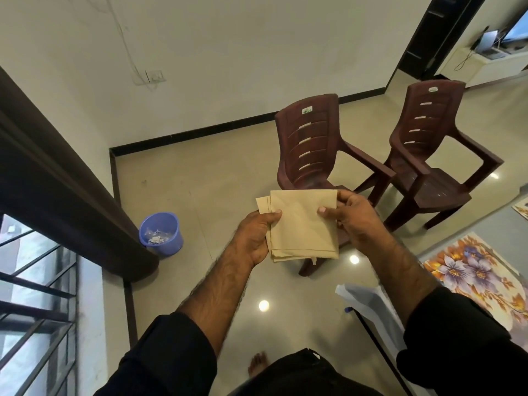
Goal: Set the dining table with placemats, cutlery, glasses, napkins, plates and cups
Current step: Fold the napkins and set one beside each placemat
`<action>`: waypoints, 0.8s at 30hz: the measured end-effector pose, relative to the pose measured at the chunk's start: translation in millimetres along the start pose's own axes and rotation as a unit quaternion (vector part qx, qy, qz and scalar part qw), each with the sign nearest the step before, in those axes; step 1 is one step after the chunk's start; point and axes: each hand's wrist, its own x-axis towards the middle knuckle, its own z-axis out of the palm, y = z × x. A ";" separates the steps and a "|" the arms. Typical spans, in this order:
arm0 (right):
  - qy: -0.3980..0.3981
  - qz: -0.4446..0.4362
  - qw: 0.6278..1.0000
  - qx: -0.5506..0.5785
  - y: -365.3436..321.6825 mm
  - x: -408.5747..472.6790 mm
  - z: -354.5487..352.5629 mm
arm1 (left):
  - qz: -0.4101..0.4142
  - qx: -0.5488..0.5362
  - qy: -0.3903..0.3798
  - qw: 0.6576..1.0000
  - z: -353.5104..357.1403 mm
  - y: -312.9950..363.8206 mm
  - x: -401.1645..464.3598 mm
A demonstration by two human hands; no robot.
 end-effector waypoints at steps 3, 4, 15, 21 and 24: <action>0.031 0.000 0.999 -0.013 1.9 1.5 -3.4 | -0.001 0.012 -0.002 1.000 1.7 -3.1 -0.3; 0.047 -0.010 0.998 -0.033 2.7 2.6 -4.8 | -0.001 0.016 -0.004 1.000 2.7 -4.2 -0.4; 0.016 0.001 0.999 -0.034 3.9 -3.0 -20.5 | -0.003 0.014 -0.010 1.000 10.7 -3.6 -0.5; 0.020 -0.021 0.999 0.021 6.3 -8.5 -28.5 | -0.011 0.012 -0.005 1.000 12.7 -3.9 -3.5; -0.011 0.032 0.998 0.050 13.5 -15.1 -24.5 | -0.015 0.003 0.013 1.000 14.0 -6.9 -2.7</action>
